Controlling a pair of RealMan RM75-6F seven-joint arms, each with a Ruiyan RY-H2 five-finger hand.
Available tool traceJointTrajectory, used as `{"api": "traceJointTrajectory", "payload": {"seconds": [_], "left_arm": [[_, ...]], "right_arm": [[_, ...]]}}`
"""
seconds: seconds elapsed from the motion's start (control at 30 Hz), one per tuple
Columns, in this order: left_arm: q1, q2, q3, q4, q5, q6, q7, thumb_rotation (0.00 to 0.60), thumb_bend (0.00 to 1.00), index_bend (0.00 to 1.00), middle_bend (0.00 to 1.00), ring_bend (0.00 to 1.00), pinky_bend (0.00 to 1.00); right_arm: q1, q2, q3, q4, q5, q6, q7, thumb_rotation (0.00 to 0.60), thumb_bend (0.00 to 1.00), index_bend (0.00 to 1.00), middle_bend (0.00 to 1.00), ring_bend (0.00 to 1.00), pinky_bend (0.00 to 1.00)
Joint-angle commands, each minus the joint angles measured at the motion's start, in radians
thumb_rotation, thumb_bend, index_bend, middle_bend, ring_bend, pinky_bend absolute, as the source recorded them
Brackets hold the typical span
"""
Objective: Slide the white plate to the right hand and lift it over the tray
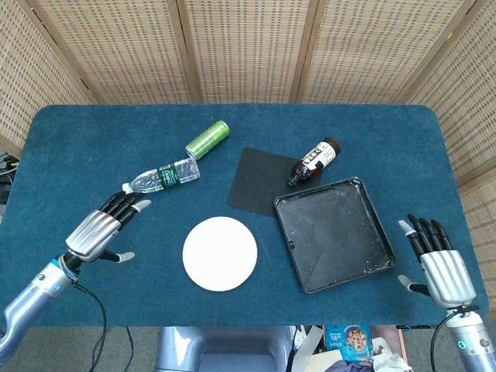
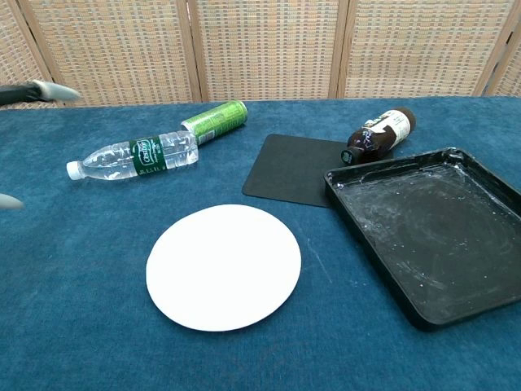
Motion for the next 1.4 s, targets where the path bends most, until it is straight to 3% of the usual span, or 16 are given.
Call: {"api": "traceJointTrajectory", "payload": {"seconds": [0.03, 0.27, 0.43, 0.87, 1.07, 1.4], "left_arm": [[0.109, 0.051, -0.023, -0.069, -0.110, 0.108, 0.072, 0.600, 0.00, 0.00, 0.00, 0.00, 0.00], [0.217, 0.094, -0.067, -0.159, -0.249, 0.237, 0.237, 0.600, 0.00, 0.00, 0.00, 0.00, 0.00], [0.259, 0.105, -0.092, -0.208, -0.296, 0.282, 0.277, 0.600, 0.00, 0.00, 0.00, 0.00, 0.00], [0.273, 0.080, -0.112, -0.165, -0.274, 0.250, 0.254, 0.600, 0.00, 0.00, 0.00, 0.00, 0.00], [0.278, 0.074, -0.123, -0.158, -0.274, 0.232, 0.252, 0.600, 0.00, 0.00, 0.00, 0.00, 0.00], [0.281, 0.065, -0.144, -0.144, -0.288, 0.202, 0.254, 0.600, 0.00, 0.00, 0.00, 0.00, 0.00]], "right_arm": [[0.085, -0.024, -0.040, 0.051, -0.168, -0.031, 0.004, 0.600, 0.00, 0.00, 0.00, 0.00, 0.00], [0.243, -0.093, -0.041, 0.061, -0.257, -0.165, 0.103, 0.600, 0.00, 0.05, 0.00, 0.00, 0.00], [0.345, -0.179, -0.035, 0.089, -0.289, -0.249, 0.160, 0.600, 0.00, 0.10, 0.00, 0.00, 0.00], [0.519, -0.402, -0.021, 0.158, -0.303, -0.454, 0.059, 0.600, 0.00, 0.17, 0.00, 0.00, 0.00], [0.583, -0.486, -0.004, 0.226, -0.309, -0.504, -0.025, 0.600, 0.00, 0.19, 0.00, 0.00, 0.00], [0.641, -0.580, 0.004, 0.346, -0.270, -0.535, -0.060, 0.600, 0.00, 0.19, 0.00, 0.00, 0.00]]}}
